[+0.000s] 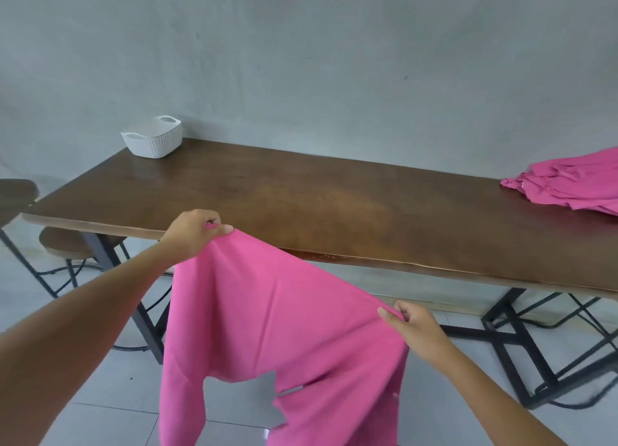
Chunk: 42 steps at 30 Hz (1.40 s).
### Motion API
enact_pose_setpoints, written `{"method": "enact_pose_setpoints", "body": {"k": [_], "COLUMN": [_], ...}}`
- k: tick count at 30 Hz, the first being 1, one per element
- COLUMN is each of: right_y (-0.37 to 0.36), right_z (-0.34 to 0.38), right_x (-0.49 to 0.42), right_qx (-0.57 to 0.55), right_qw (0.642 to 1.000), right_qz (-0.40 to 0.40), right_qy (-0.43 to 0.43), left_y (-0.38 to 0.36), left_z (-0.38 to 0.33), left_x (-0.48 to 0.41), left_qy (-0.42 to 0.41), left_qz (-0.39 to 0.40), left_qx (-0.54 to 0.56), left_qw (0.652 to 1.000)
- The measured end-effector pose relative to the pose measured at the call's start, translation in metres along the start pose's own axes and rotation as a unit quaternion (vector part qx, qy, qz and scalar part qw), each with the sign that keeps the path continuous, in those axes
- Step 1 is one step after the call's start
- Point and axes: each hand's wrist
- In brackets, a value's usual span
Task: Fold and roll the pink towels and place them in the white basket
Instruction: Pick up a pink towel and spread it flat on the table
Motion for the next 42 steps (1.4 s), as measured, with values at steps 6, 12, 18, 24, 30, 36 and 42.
{"method": "enact_pose_setpoints", "body": {"k": [6, 12, 18, 24, 30, 36, 42], "right_y": [-0.027, -0.058, -0.058, -0.032, -0.009, 0.006, 0.046], "right_z": [-0.003, -0.004, -0.012, -0.032, -0.047, -0.047, -0.060], "right_x": [0.003, 0.011, 0.015, 0.015, 0.010, -0.016, -0.053], "right_qx": [-0.097, -0.096, -0.046, 0.012, 0.053, 0.063, 0.081], "right_qw": [0.994, 0.990, 0.986, 0.987, 0.978, 0.953, 0.936], "right_qz": [-0.019, -0.069, -0.132, -0.118, -0.169, -0.253, -0.286], "right_qy": [-0.043, -0.080, -0.094, -0.109, -0.112, -0.152, -0.188], "left_y": [0.022, 0.027, 0.029, 0.032, 0.018, -0.011, -0.034], "left_z": [0.007, 0.007, 0.010, 0.020, 0.023, 0.016, 0.017], "left_x": [-0.009, -0.020, -0.033, -0.049, -0.061, -0.076, -0.096], "left_qy": [0.036, 0.047, 0.051, 0.063, 0.066, 0.081, 0.104], "left_qz": [-0.047, -0.074, -0.079, -0.072, -0.045, -0.044, -0.064], "left_qx": [-0.015, -0.021, -0.031, -0.041, -0.037, -0.050, -0.069], "left_qw": [0.998, 0.996, 0.995, 0.995, 0.996, 0.994, 0.990]}}
Point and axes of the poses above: each hand's wrist, its own x-axis away from the middle knuckle, its own y-axis out of the back of the hand, z = x × y, and after that the axes turned 7 degrees about y, right-handed
